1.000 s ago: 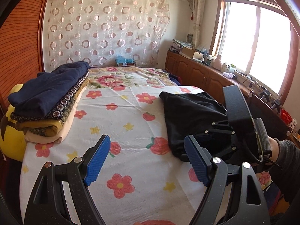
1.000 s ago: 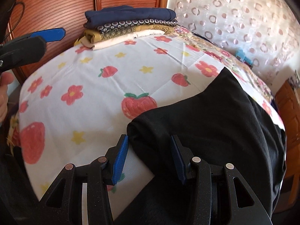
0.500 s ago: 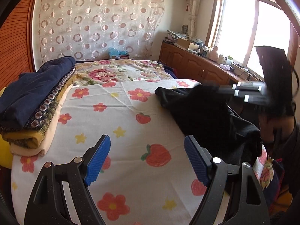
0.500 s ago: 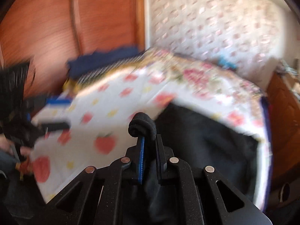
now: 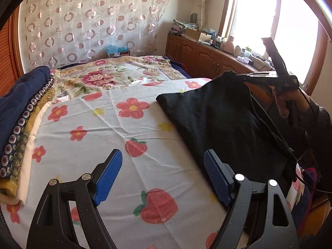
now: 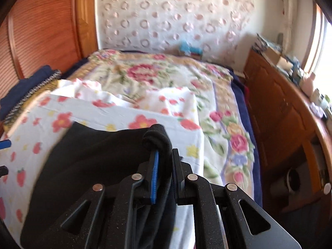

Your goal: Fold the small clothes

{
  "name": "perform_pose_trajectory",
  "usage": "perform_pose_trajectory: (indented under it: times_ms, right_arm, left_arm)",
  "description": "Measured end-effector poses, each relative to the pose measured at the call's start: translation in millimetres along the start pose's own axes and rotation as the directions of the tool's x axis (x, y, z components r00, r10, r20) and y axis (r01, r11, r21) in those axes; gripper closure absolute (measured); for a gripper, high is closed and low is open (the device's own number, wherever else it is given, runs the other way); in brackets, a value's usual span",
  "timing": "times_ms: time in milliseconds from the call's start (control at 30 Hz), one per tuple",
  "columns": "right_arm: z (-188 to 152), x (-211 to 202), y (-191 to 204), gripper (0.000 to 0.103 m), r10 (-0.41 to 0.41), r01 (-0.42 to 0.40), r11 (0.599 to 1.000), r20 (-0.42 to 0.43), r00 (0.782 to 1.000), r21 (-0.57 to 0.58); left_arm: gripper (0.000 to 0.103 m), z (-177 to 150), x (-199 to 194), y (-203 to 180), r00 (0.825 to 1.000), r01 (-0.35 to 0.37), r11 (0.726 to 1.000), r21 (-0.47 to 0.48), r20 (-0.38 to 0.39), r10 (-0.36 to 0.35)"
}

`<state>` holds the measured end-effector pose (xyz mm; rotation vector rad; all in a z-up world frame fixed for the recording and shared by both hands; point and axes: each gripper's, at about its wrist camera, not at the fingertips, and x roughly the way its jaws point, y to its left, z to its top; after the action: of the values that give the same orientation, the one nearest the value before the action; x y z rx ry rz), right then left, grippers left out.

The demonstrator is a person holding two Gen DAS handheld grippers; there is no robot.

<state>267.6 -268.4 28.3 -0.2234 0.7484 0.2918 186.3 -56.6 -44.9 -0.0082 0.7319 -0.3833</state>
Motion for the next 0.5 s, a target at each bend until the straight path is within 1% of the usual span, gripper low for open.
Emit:
perform_pose_trajectory:
  times_ms: [33,67,100,167,267,400,500]
  right_arm:
    - [1.5,5.6,-1.8,0.086,-0.002,0.002,1.000,-0.008,1.000,0.010]
    - [2.6,10.2,-3.6,0.081,-0.008,0.008,1.000,-0.008,1.000,0.026]
    - [9.4,14.5,-5.8,0.078,0.003,-0.002,0.999,-0.006,1.000,0.045]
    - [14.8,16.6,-8.5,0.067,0.034,-0.034,0.997,0.005,0.999,0.069]
    - [13.5,13.8,-20.4,0.057,0.051,-0.051,0.996,0.001,0.999,0.067]
    - [3.5,35.5,-30.6,0.056,0.061,-0.057,0.996,-0.056,0.997,0.068]
    - [4.7,39.9,-36.5,0.055,0.081,-0.075,0.994,-0.074,0.994,0.084]
  left_arm:
    - [0.021,3.0,5.0,-0.1,1.000,-0.001,1.000,0.001,-0.009,0.001]
    - [0.021,6.6,10.2,-0.4,1.000,-0.001,1.000,0.004,-0.017,0.001]
    - [0.021,10.7,15.5,-1.0,1.000,-0.002,1.000,0.008,-0.023,0.003]
    - [0.021,19.0,26.7,-2.5,0.999,-0.007,1.000,0.023,-0.036,0.008]
    - [0.021,32.1,46.3,-5.1,0.998,-0.017,0.999,0.039,-0.067,0.020]
    - [0.021,49.0,70.1,-10.1,0.996,-0.009,0.998,0.059,-0.083,0.014]
    - [0.021,61.5,90.9,-10.6,0.995,-0.011,0.998,0.064,-0.102,0.018]
